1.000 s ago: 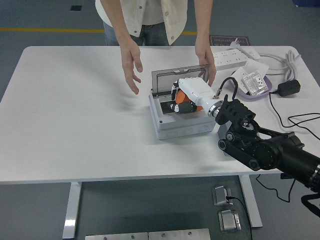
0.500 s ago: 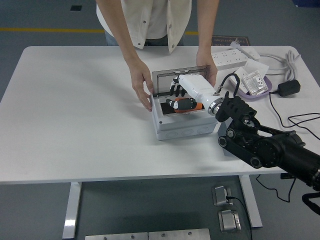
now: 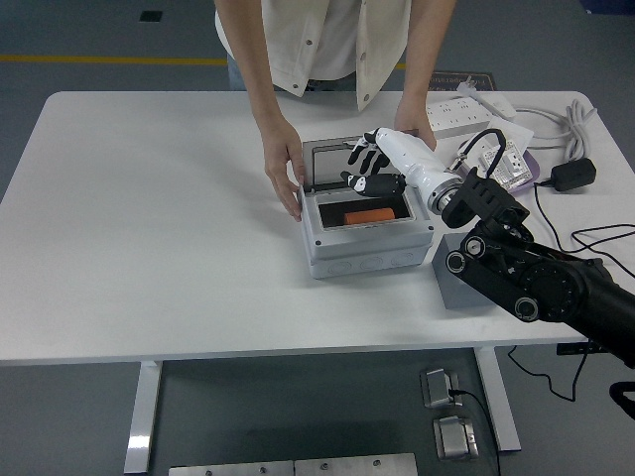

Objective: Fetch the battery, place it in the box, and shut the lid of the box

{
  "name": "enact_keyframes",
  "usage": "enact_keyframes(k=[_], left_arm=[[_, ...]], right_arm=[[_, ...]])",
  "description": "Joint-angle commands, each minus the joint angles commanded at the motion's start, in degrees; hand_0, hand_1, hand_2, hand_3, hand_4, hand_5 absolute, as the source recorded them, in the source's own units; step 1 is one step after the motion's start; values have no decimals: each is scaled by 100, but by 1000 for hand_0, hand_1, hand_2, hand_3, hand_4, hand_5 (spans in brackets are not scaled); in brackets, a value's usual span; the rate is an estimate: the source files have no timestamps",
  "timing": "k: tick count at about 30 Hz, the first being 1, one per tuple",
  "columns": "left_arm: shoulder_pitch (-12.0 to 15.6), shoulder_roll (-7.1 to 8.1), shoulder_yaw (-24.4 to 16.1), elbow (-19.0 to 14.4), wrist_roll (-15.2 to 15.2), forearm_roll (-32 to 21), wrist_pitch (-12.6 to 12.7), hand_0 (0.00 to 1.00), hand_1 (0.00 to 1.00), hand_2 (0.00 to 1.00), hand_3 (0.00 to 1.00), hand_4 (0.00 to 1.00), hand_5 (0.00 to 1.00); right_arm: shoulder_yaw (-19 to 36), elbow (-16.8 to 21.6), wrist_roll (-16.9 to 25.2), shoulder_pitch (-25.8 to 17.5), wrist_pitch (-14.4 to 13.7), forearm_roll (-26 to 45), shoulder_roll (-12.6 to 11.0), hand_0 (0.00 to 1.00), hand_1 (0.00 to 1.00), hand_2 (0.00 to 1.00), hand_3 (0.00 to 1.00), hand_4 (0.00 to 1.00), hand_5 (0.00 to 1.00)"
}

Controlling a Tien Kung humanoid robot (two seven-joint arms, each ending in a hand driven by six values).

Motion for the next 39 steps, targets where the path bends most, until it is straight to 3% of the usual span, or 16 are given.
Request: enact_keyframes(k=[4, 5, 10, 11, 17, 28, 29, 34, 35, 39], left_arm=[[15, -9, 26, 7, -3, -32, 1, 447, 599, 542, 529, 372, 2], [18, -11, 33, 9, -4, -42, 2, 447, 597, 545, 532, 363, 2], [37, -16, 69, 16, -6, -90, 2, 447, 597, 545, 532, 363, 2], [41, -18, 86, 19, -5, -105, -1, 445, 595, 543, 532, 350, 2], [38, -12, 127, 26, 5, -142, -7, 445, 594, 545, 532, 346, 2], [-33, 4, 106, 28, 32, -116, -8, 444, 593, 545, 533, 340, 2], [-36, 5, 100, 28, 34, -110, -8, 444, 593, 545, 532, 338, 2], [-59, 12, 41, 28, 48, -54, -7, 444, 593, 545, 532, 338, 2], [-63, 12, 39, 28, 48, -54, -7, 443, 593, 544, 531, 326, 2], [-83, 11, 36, 28, 47, -51, -5, 443, 593, 544, 531, 326, 2]], right_arm=[[170, 227, -260, 9, 236, -77, -116, 211, 317, 382, 451, 690, 331], [210, 292, -333, 18, 318, -92, -153, 32, 188, 234, 250, 490, 251], [393, 521, -574, 142, 602, -85, -305, 32, 188, 234, 250, 490, 251], [435, 561, -614, 193, 640, -89, -330, 20, 174, 223, 231, 419, 241], [606, 559, -653, 527, 666, -51, -336, 25, 177, 229, 231, 449, 206], [571, -153, -398, 823, 597, -249, 12, 30, 179, 230, 237, 495, 221], [567, -196, -400, 827, 613, -274, 35, 83, 228, 283, 306, 655, 265], [540, -409, -430, 826, 692, -315, 136, 83, 228, 283, 306, 655, 265], [535, -433, -427, 823, 693, -311, 146, 701, 653, 685, 709, 852, 765], [497, -553, -403, 796, 681, -260, 198, 701, 653, 685, 709, 852, 765]])
